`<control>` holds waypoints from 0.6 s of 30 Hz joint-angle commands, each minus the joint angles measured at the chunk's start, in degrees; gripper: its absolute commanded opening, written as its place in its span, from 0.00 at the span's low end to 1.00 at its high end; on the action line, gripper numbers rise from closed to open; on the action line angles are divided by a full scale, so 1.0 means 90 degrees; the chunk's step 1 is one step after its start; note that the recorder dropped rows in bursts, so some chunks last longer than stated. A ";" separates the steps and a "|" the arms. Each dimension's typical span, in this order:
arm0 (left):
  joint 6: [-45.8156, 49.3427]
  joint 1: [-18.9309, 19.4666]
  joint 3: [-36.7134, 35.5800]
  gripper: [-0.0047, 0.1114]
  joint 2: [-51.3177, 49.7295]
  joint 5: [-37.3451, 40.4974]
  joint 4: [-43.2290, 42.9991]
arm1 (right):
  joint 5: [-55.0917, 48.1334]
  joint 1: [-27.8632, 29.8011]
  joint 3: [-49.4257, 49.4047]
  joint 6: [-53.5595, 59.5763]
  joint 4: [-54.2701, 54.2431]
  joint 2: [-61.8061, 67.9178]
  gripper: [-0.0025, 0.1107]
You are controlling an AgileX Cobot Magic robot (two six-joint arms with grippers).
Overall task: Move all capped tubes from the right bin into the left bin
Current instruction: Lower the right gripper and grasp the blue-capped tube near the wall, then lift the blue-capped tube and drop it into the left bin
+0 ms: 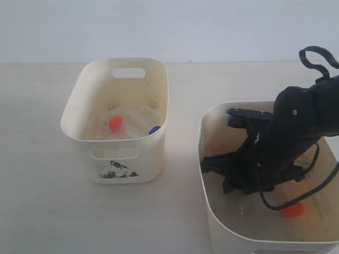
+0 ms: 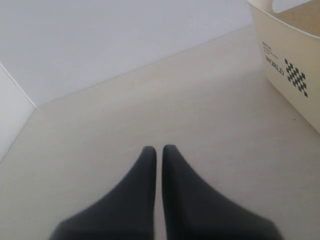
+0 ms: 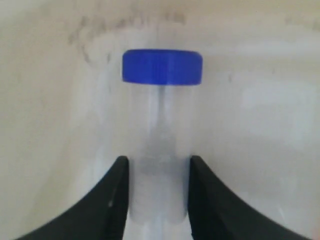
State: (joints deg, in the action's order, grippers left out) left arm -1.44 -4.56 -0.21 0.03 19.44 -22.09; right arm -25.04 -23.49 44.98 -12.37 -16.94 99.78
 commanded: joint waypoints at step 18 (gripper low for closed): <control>-0.0061 -0.0034 0.0023 0.08 -0.0003 -0.0020 0.0018 | 0.0820 -0.0114 0.0037 0.2624 -0.2145 -0.3895 0.02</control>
State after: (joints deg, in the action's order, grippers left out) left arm -1.44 -4.56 -0.21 0.03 19.44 -22.09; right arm -20.38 -24.55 44.64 2.97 -29.67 65.55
